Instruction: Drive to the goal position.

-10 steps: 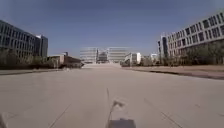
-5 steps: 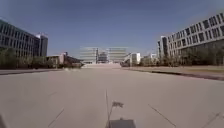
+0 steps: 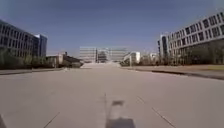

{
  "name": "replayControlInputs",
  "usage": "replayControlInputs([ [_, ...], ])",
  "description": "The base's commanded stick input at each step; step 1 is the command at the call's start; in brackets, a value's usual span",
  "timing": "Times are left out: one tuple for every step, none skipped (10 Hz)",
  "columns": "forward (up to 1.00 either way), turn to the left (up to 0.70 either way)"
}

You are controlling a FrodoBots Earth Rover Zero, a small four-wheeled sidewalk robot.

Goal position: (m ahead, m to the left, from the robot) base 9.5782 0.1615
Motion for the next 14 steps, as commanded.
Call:
replayControlInputs([
  [0.7, 0.0],
  [0.7, 0.0],
  [0.7, 0.0],
  [0.7, 0.0],
  [0.7, 0.0],
  [0.7, 0.0],
  [0.7, 0.0],
  [0.7, 0.0],
  [0.7, 0.0],
  [0.7, 0.0],
  [0.7, 0.0],
  [0.7, 0.0],
  [0.7, 0.0],
  [0.7, 0.0],
])
